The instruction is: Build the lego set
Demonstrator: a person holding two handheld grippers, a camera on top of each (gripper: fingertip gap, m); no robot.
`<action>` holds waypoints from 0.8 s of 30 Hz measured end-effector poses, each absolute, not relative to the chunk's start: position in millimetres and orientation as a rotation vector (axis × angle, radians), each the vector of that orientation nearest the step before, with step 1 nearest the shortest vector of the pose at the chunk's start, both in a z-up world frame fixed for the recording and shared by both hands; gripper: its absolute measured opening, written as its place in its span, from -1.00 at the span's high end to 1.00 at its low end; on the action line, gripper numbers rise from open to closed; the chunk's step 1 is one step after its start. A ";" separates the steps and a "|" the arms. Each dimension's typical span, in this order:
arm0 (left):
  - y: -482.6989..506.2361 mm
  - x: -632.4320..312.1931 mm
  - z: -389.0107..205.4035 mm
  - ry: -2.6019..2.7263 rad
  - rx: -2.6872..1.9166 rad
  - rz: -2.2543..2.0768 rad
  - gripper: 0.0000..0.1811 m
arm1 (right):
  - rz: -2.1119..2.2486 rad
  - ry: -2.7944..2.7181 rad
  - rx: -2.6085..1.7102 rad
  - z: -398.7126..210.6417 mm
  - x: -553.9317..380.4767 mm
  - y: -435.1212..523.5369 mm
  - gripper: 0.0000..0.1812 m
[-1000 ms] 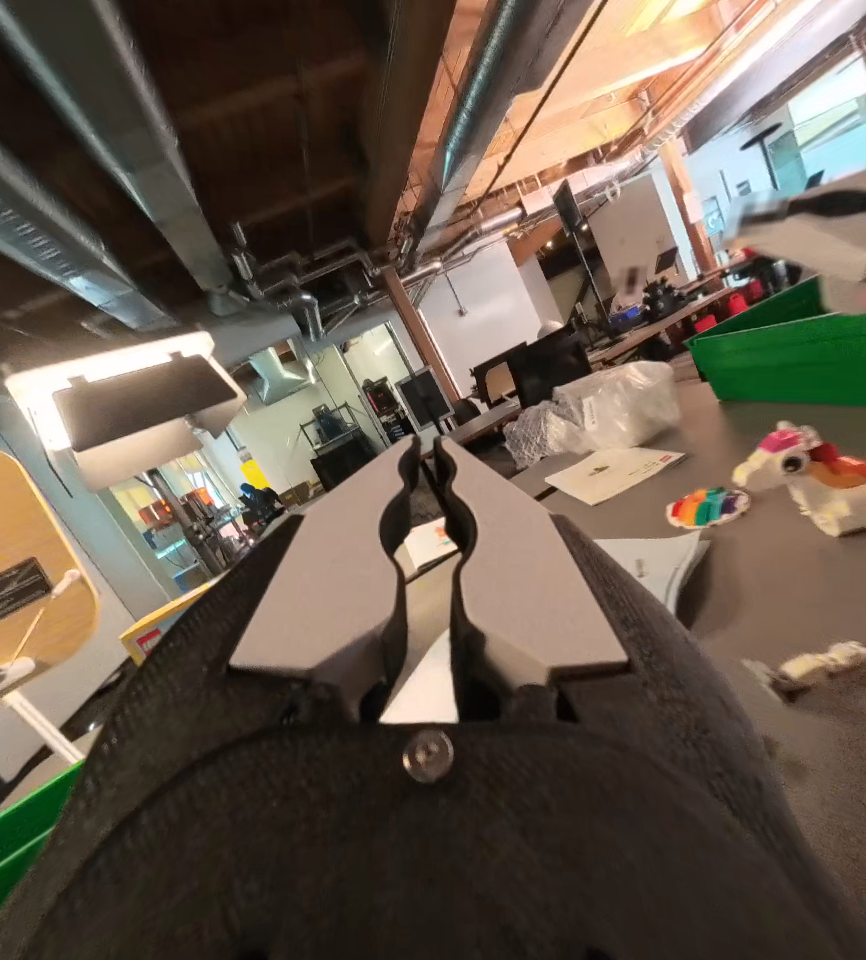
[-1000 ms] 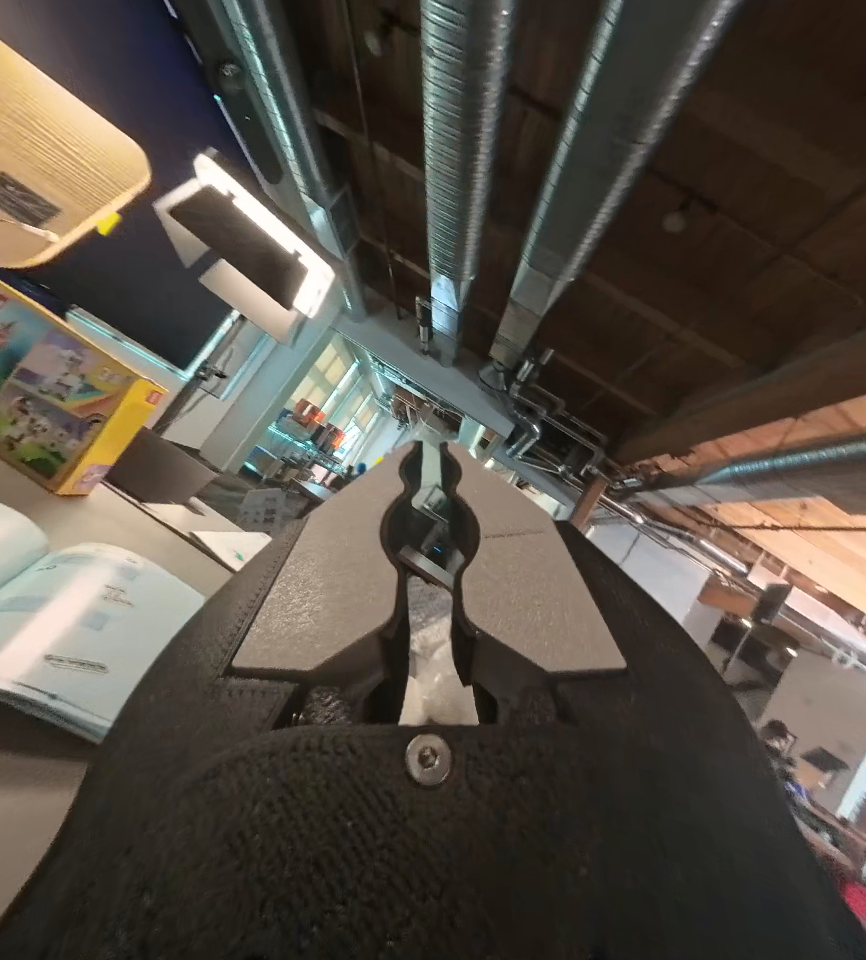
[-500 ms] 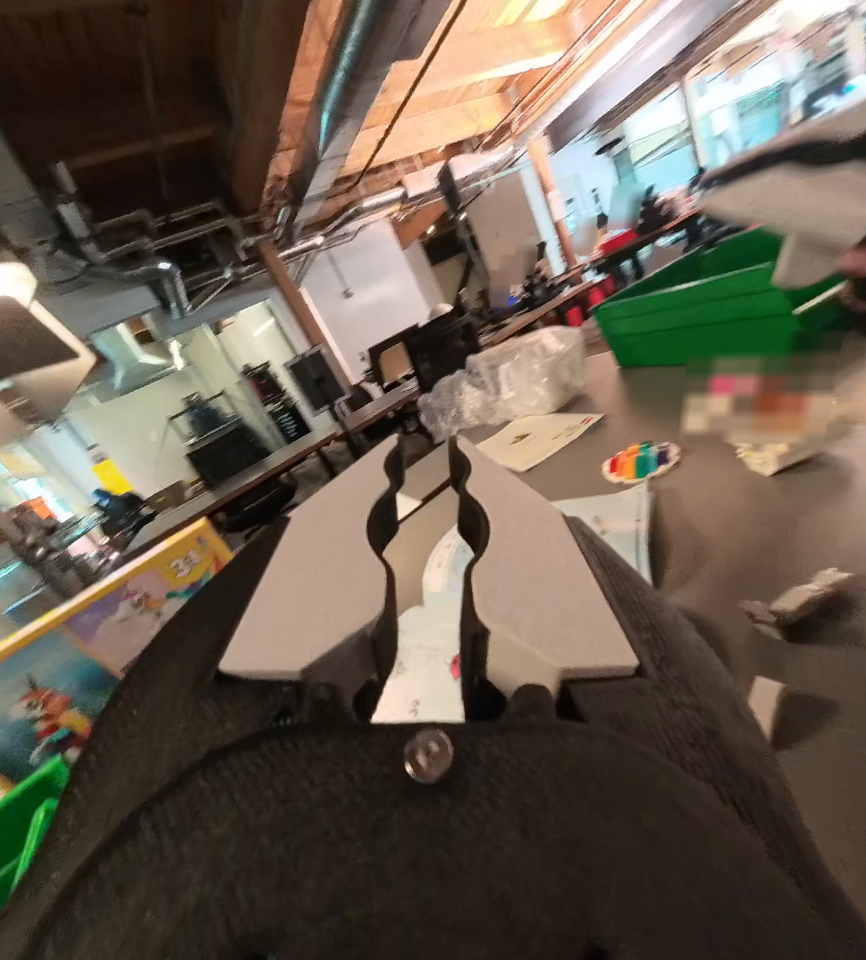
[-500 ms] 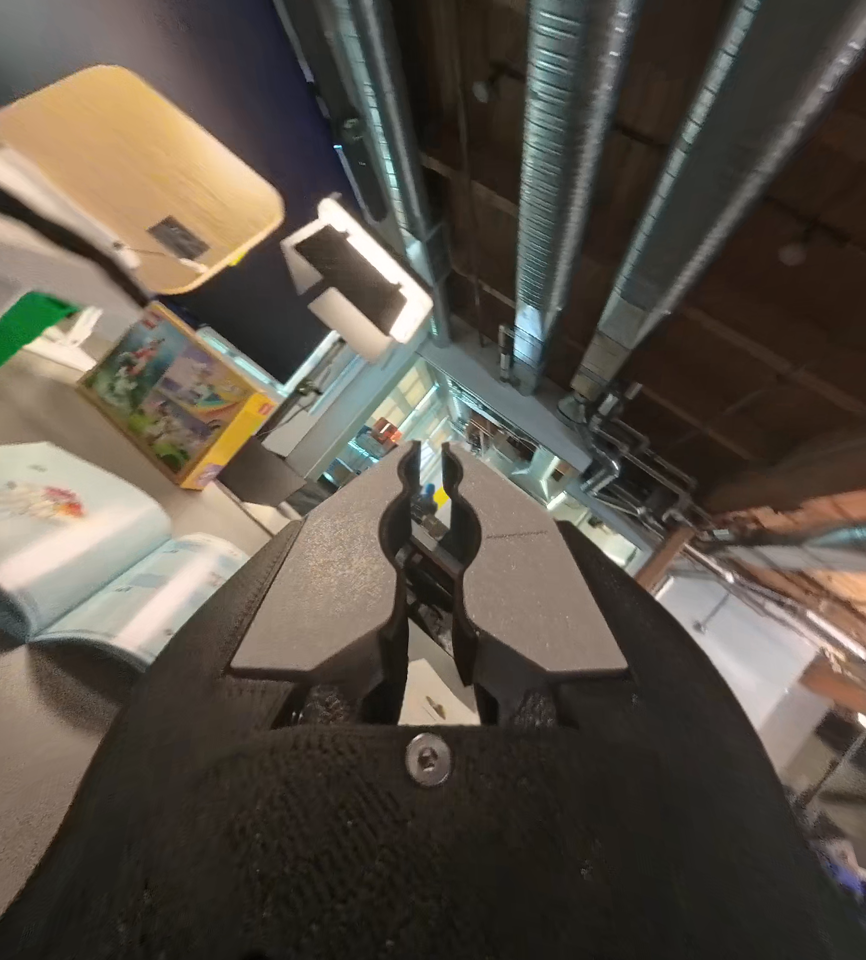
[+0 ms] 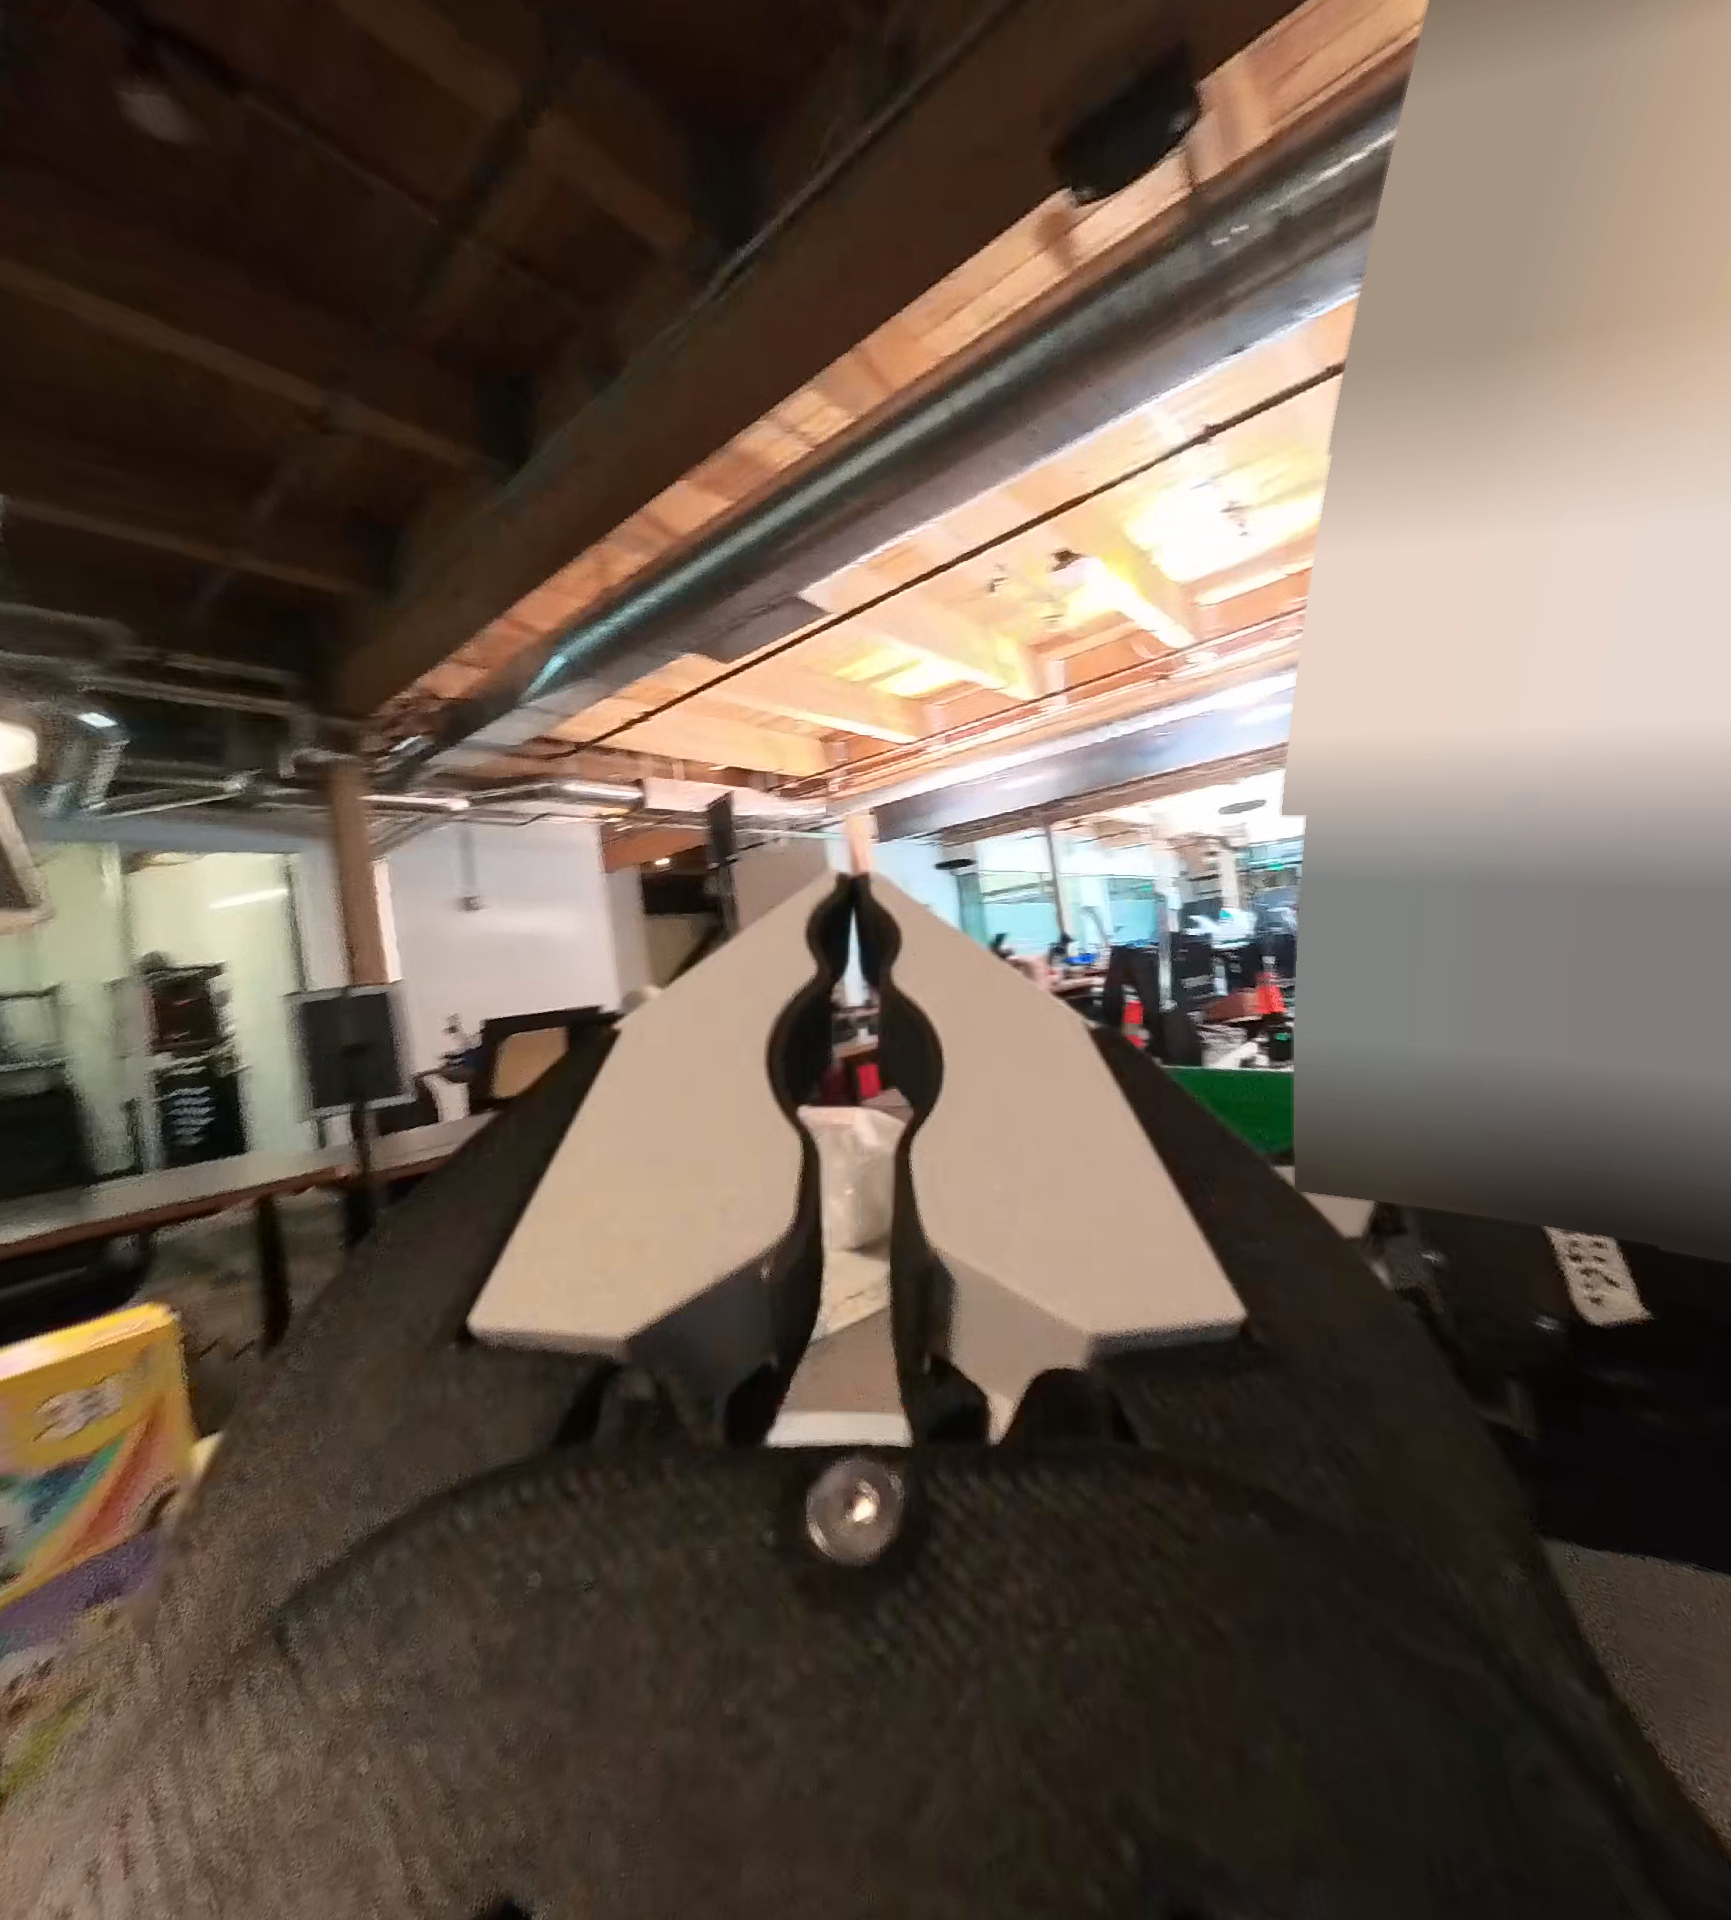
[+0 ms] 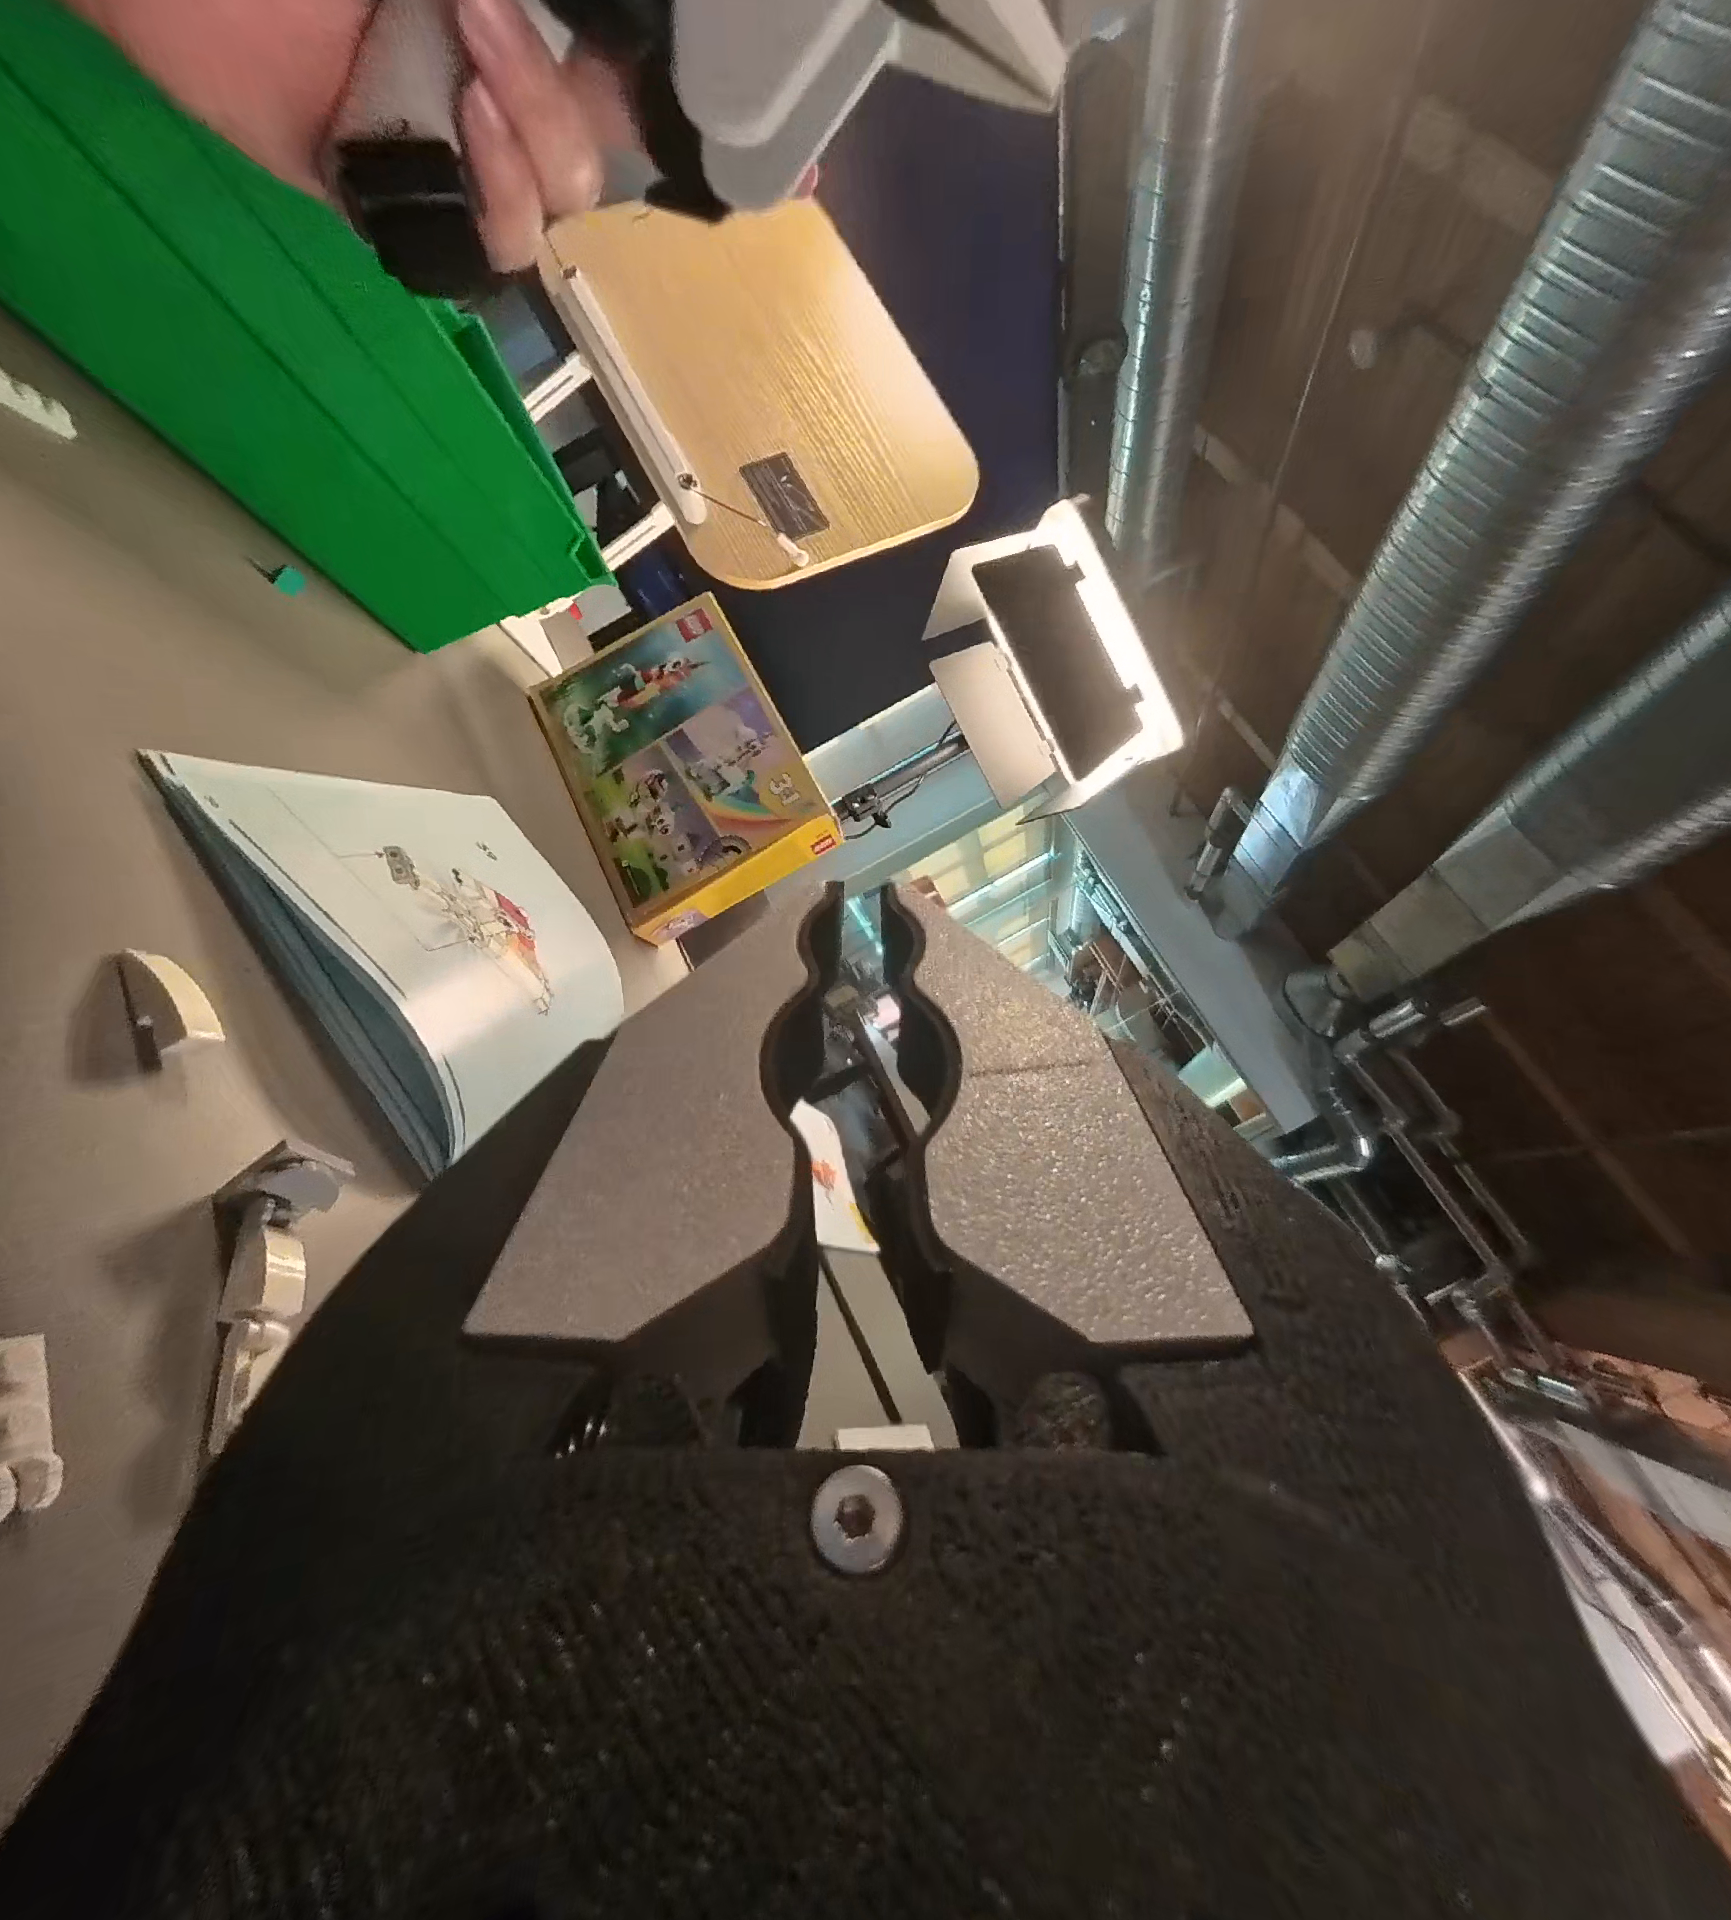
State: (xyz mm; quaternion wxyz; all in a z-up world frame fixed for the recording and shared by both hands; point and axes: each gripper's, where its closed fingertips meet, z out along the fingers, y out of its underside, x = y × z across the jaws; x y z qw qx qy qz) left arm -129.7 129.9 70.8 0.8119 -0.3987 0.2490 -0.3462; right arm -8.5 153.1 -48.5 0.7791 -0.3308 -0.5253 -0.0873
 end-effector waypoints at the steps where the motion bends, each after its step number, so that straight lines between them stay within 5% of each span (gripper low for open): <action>1: 136.8 -133.6 67.4 0.502 -0.871 -0.729 1.00 | -0.195 -1.147 -0.720 -51.7 -9.1 154.5 0.94; 10: 184.0 -144.7 29.0 0.397 -1.057 -0.639 1.00 | -0.233 -1.200 -0.721 -65.5 -15.0 157.3 0.95; 19: 210.3 -92.2 -51.6 0.620 -1.257 0.097 1.00 | -0.273 -1.163 -0.740 -61.2 -5.0 164.2 0.96; 24: 197.0 -78.1 -48.8 0.679 -1.179 0.008 1.00 | -0.254 -1.209 -0.763 -72.3 -8.2 165.9 0.96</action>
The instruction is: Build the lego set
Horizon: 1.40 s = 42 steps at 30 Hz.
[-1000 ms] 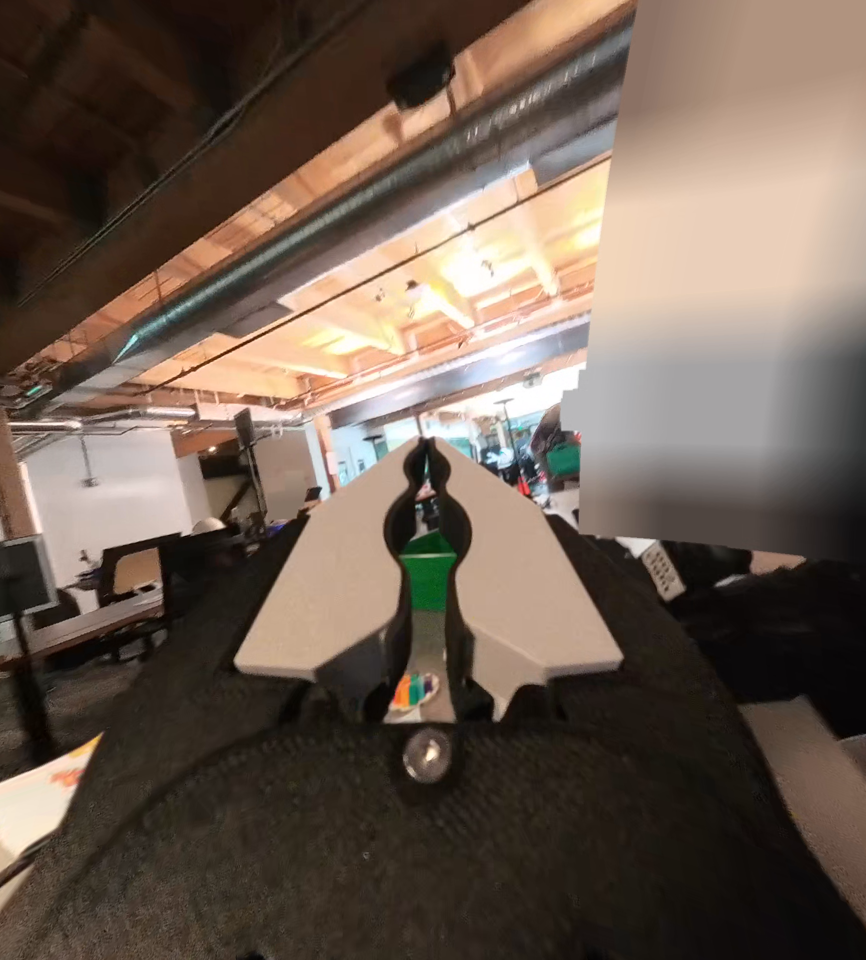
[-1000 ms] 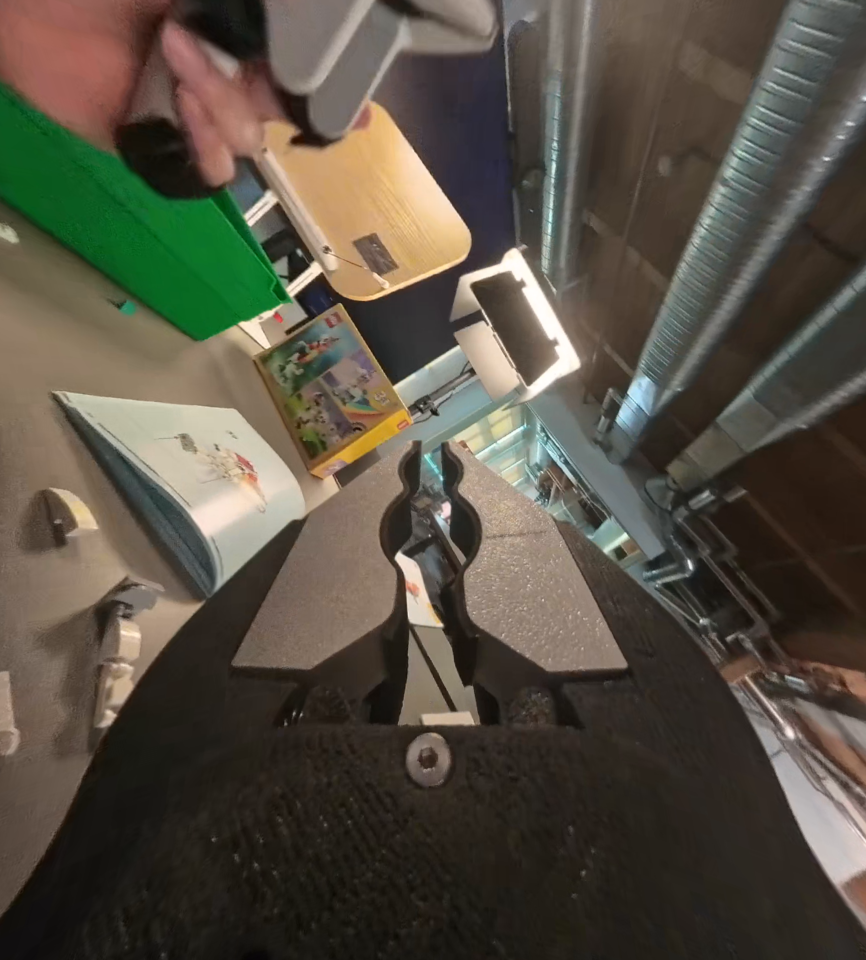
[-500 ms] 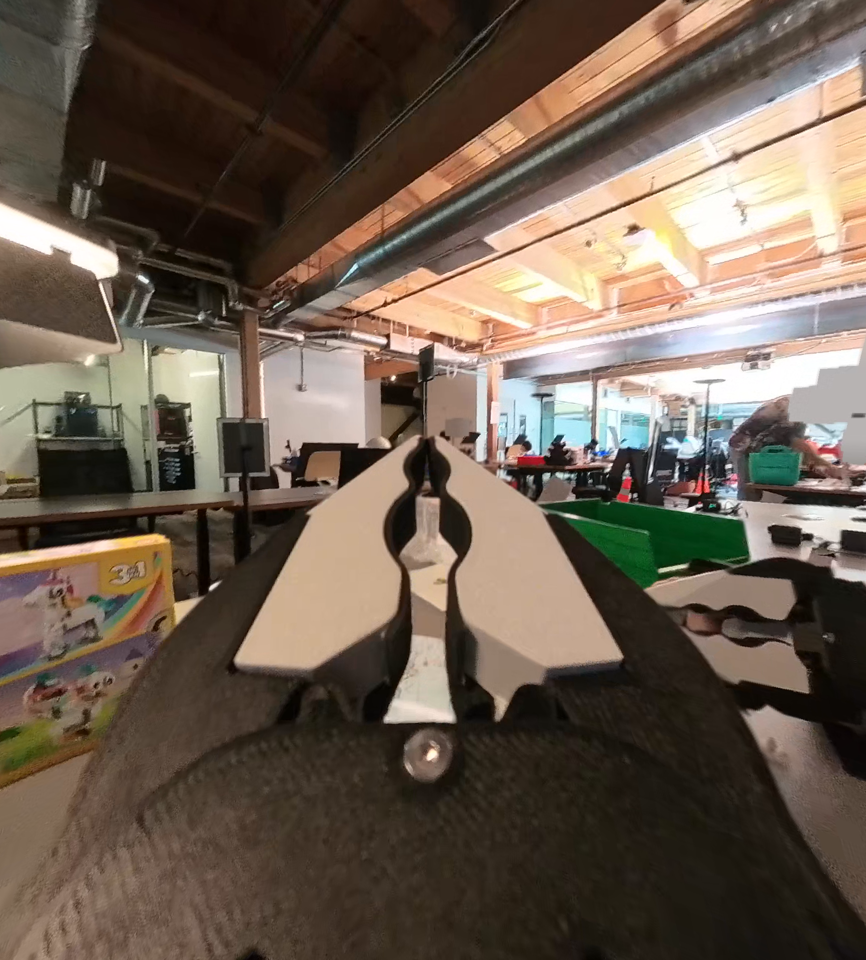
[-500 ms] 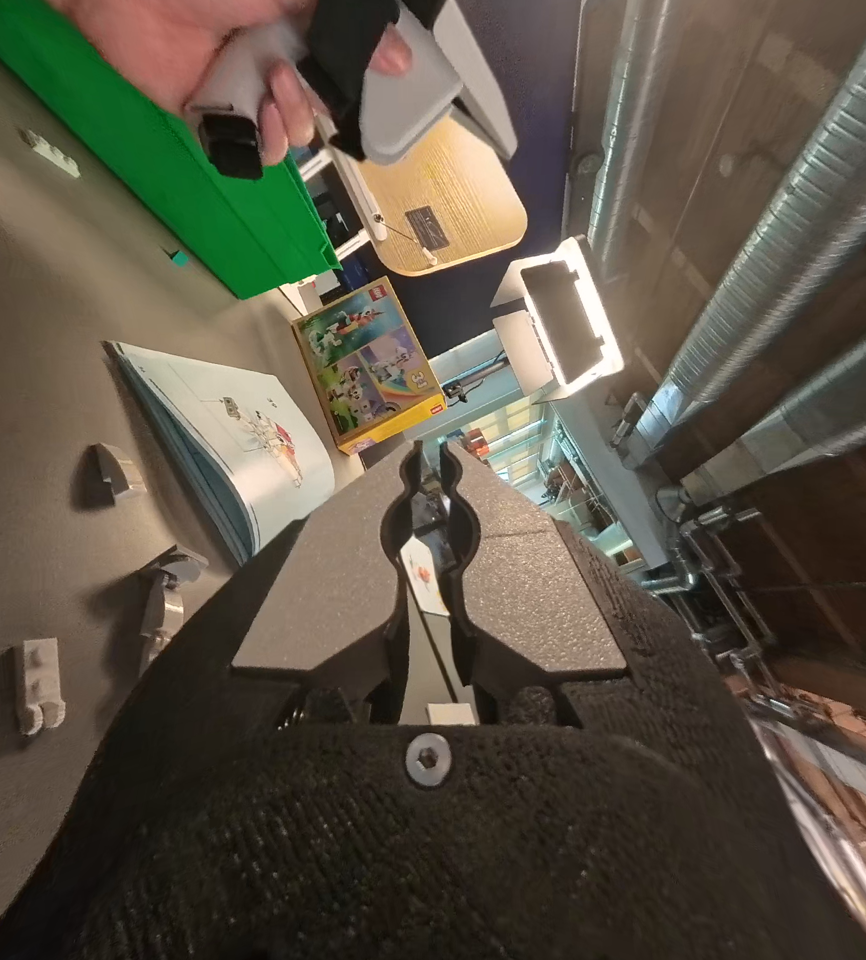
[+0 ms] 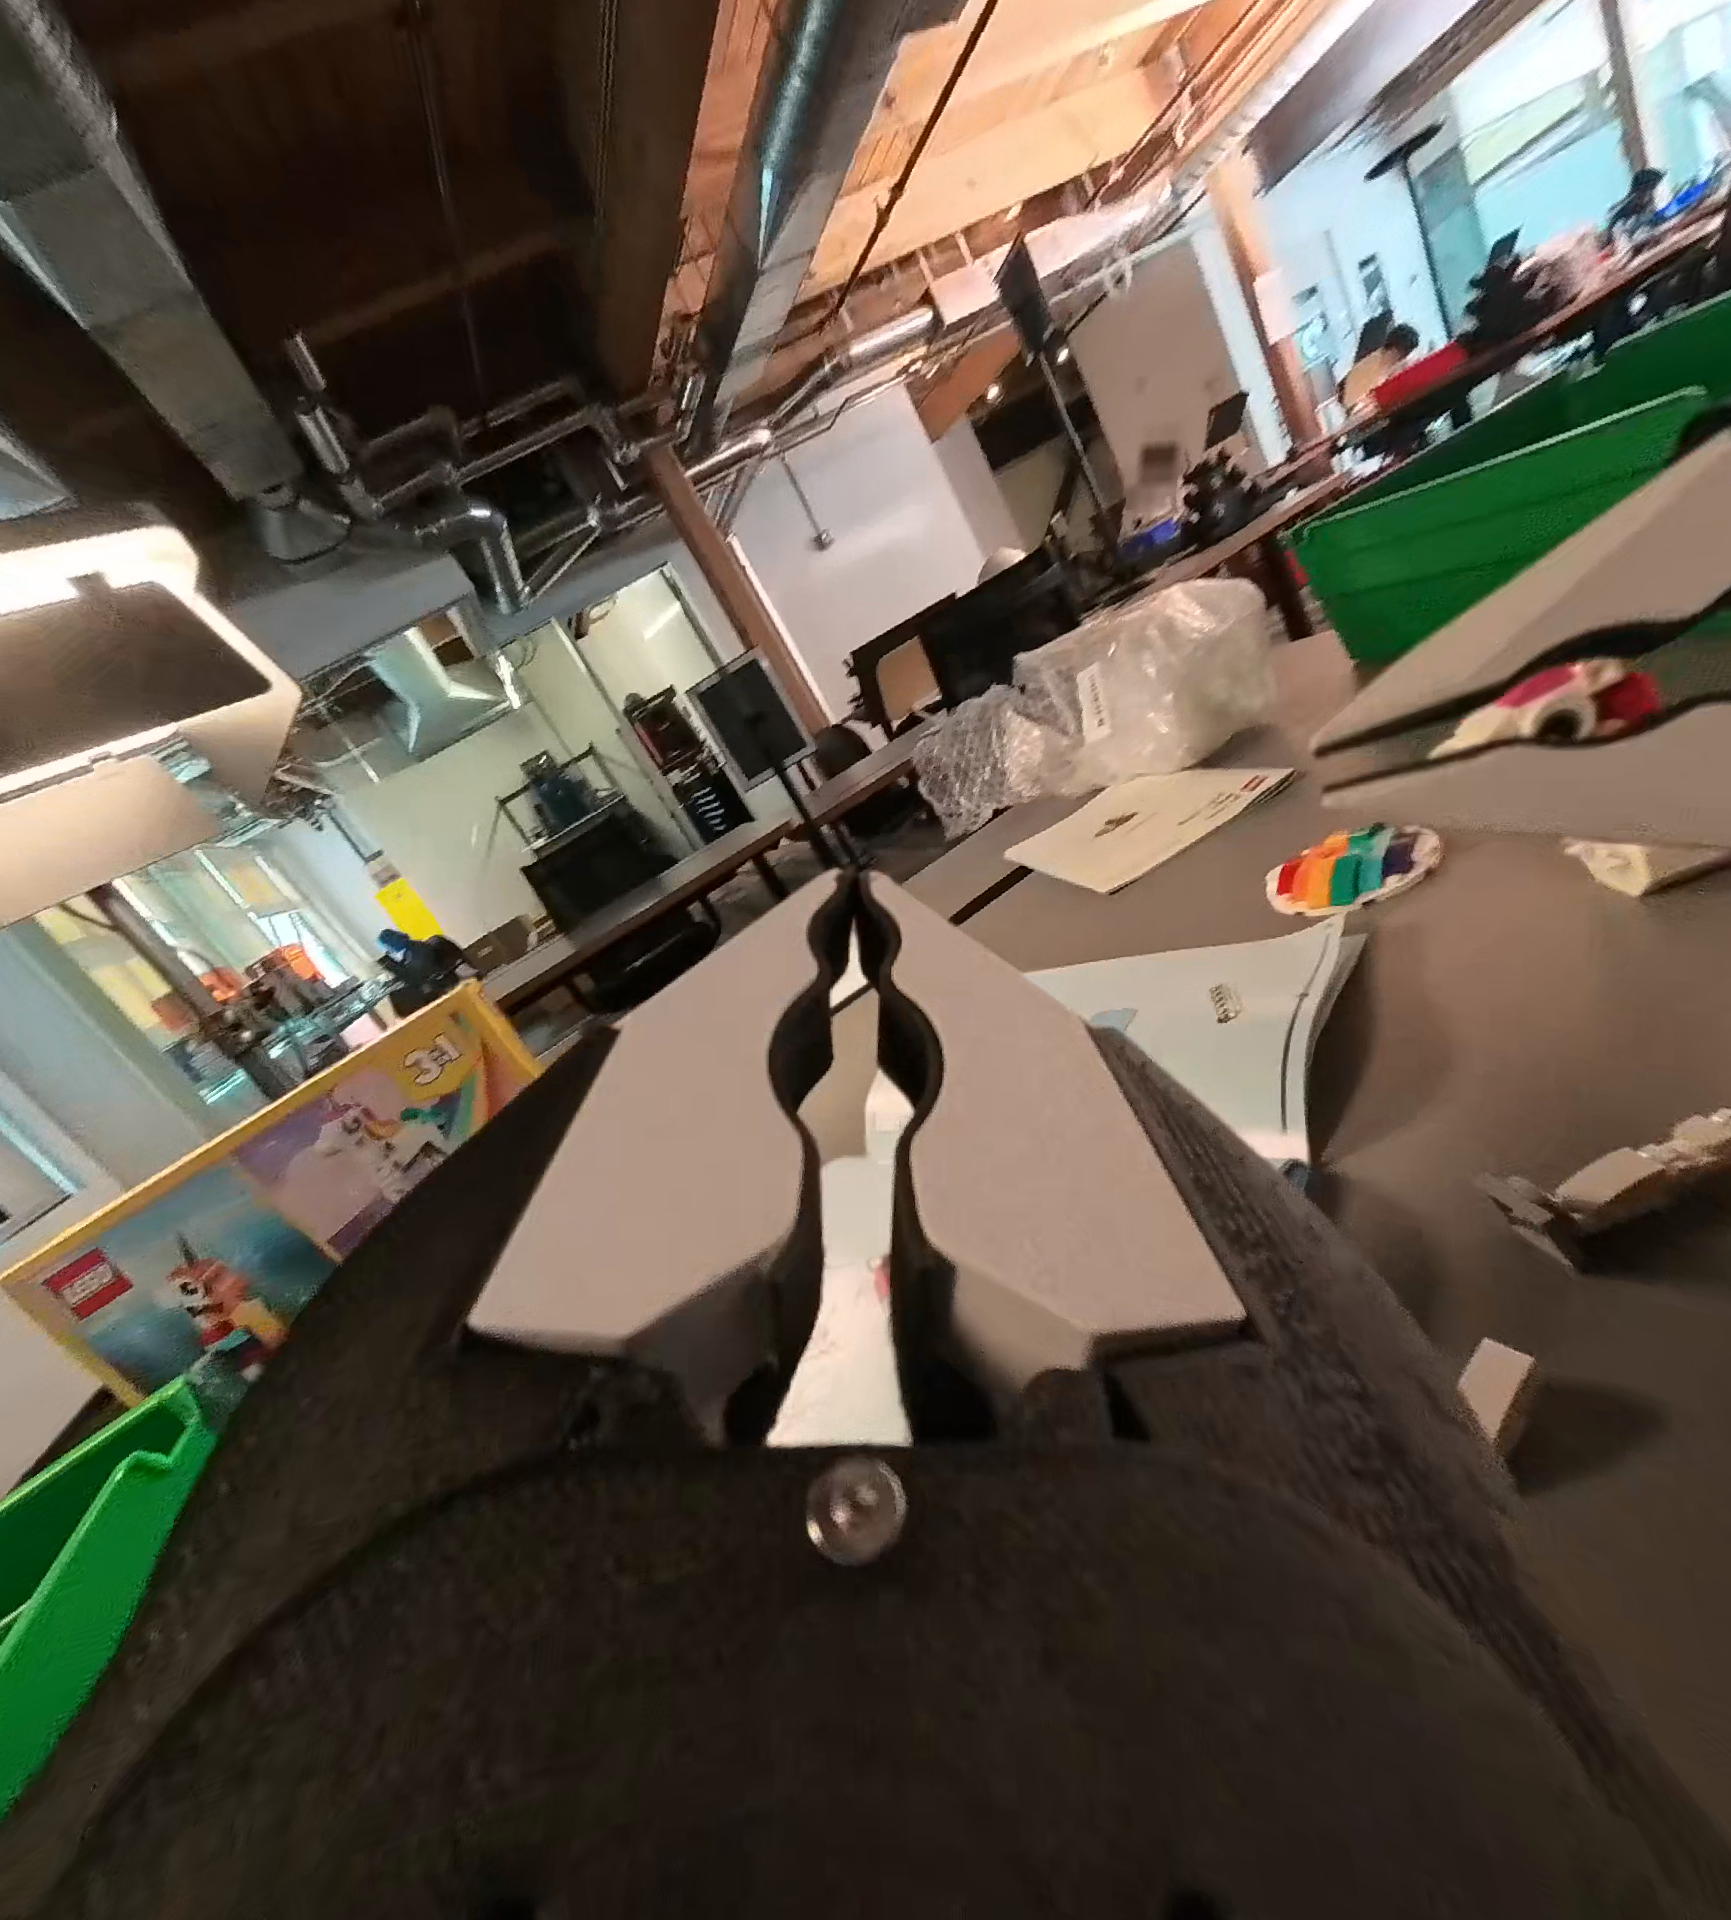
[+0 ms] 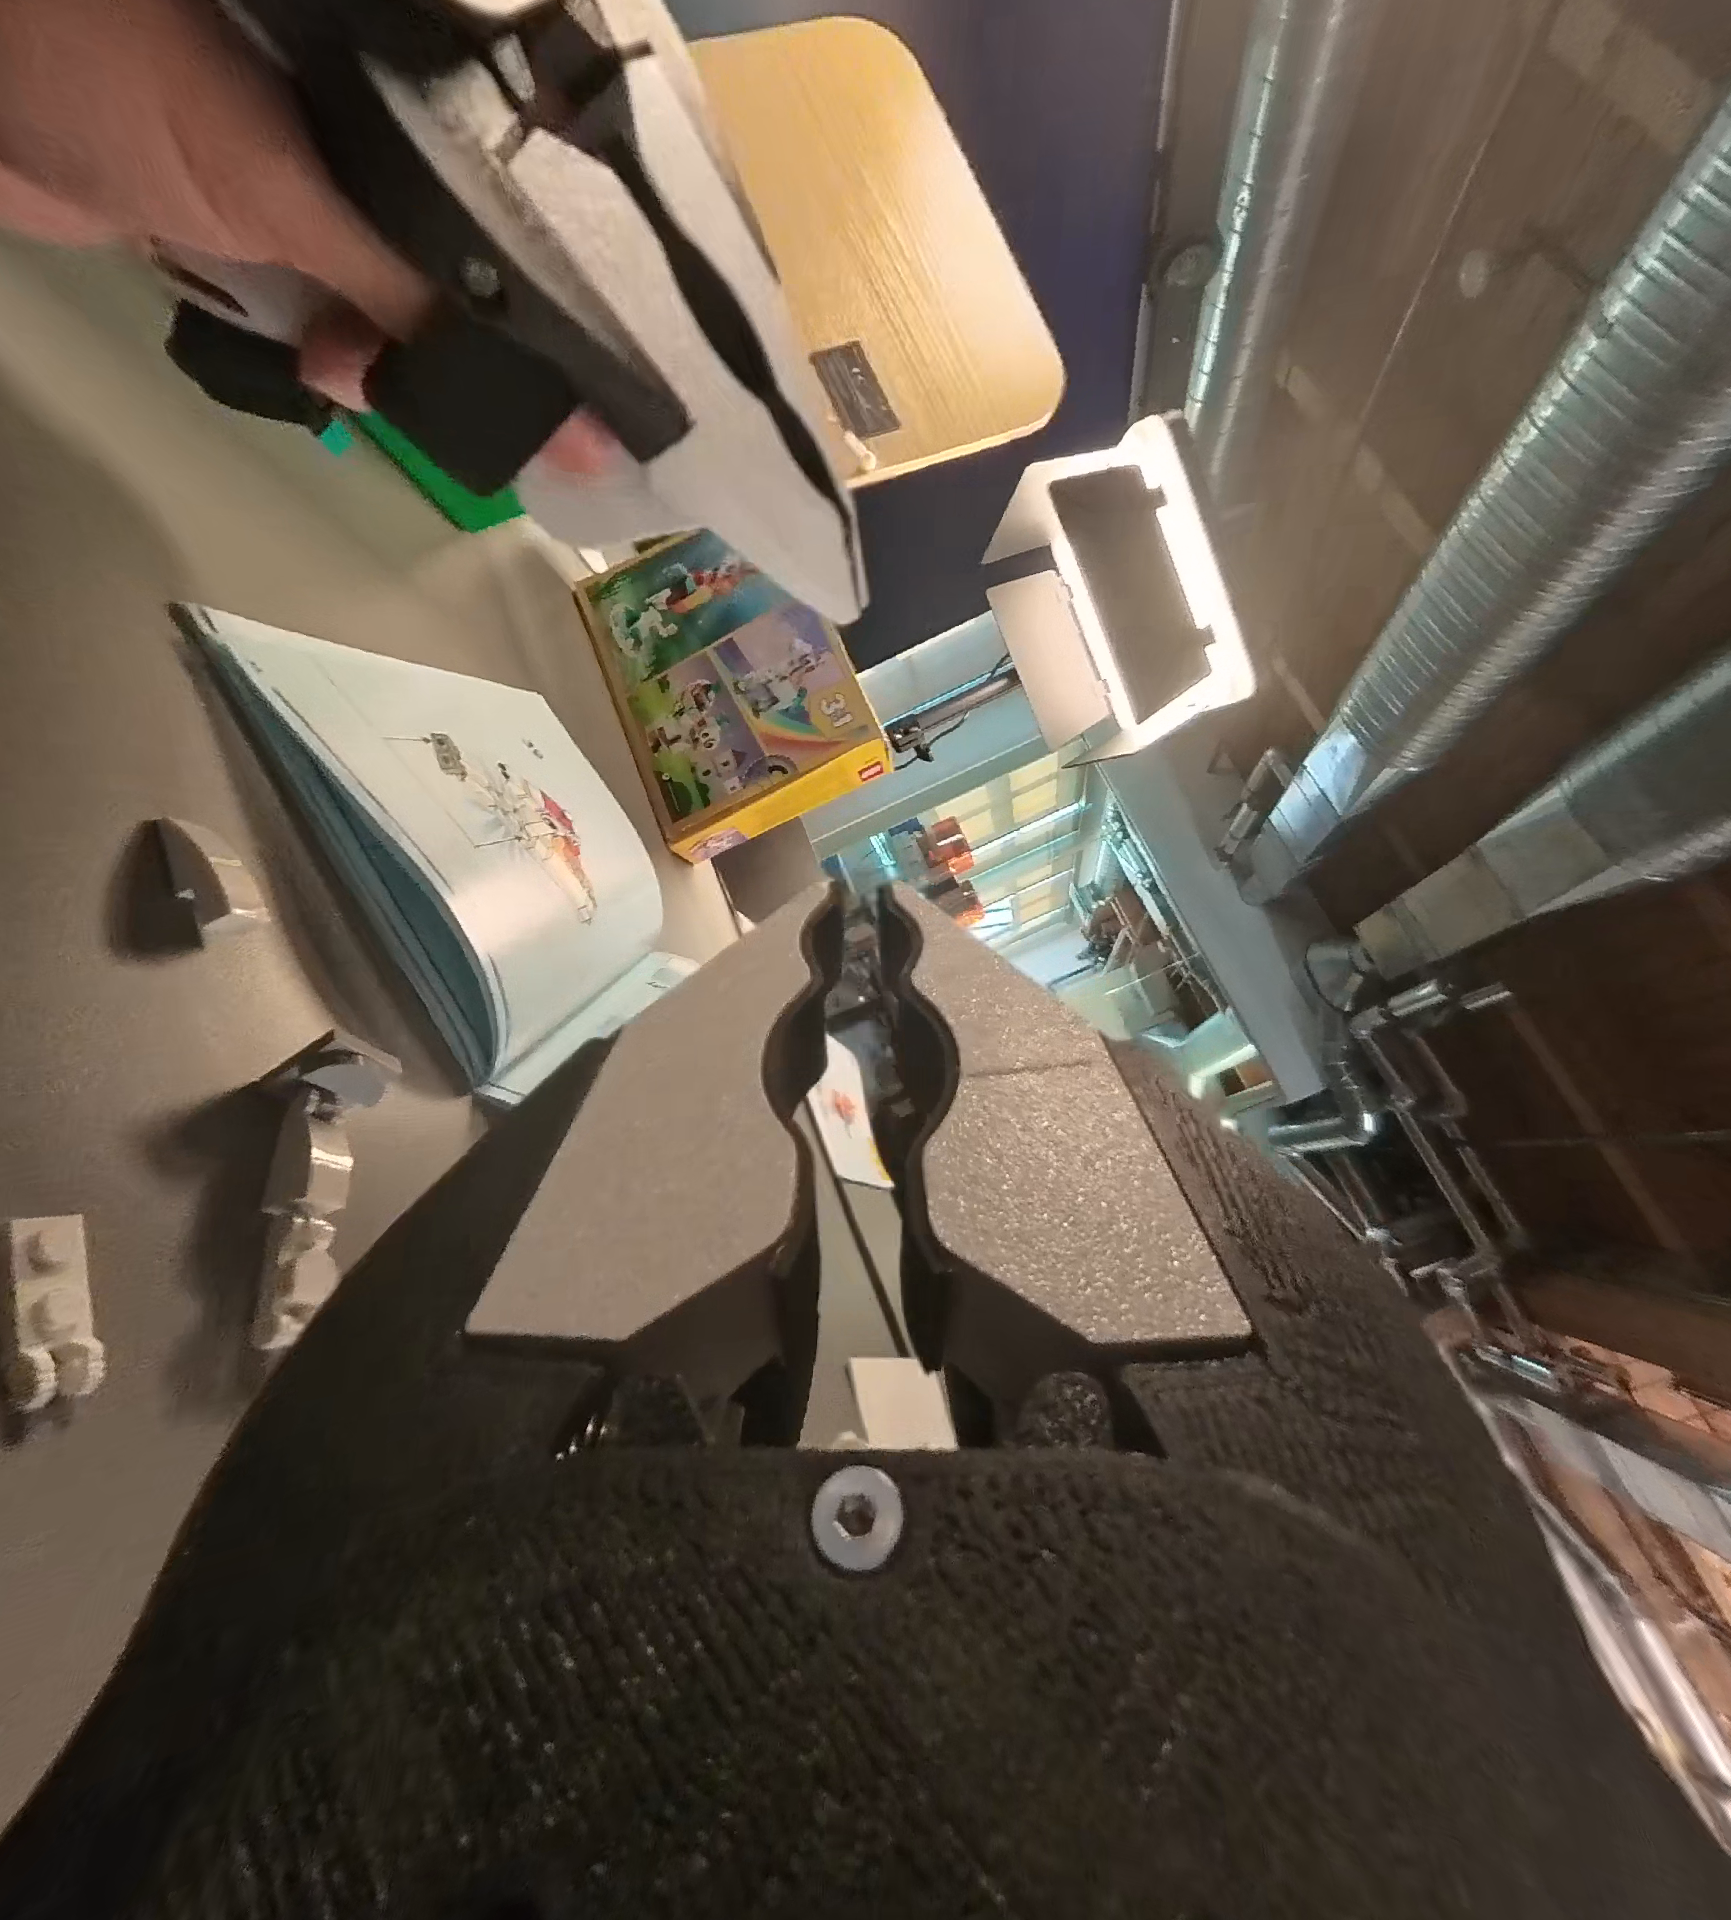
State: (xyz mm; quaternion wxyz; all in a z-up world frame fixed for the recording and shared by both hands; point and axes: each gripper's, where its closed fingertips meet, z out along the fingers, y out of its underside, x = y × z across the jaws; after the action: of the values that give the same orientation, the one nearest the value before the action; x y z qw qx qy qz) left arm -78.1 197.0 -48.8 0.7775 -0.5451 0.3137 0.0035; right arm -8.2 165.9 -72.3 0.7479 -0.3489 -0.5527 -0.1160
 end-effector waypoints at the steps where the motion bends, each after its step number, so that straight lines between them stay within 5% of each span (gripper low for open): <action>1: 196.2 -78.0 -48.6 0.688 -1.165 -0.006 1.00 | -0.243 -1.228 -0.770 -75.7 -10.0 165.7 0.96; 24: 240.4 -137.4 -48.9 0.438 -1.260 -0.106 1.00 | 0.042 -2.053 -1.045 -161.9 -82.9 174.5 0.69; 42: 251.0 -155.0 -56.4 0.348 -1.340 -0.116 1.00 | -0.191 -1.480 -1.345 -140.9 -38.4 227.7 0.83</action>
State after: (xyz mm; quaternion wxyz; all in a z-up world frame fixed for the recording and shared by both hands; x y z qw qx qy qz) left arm -155.0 251.0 -56.4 0.7684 -0.6172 0.1602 -0.0534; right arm -38.4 227.7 -140.9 0.5365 -0.5650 -0.6218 -0.0801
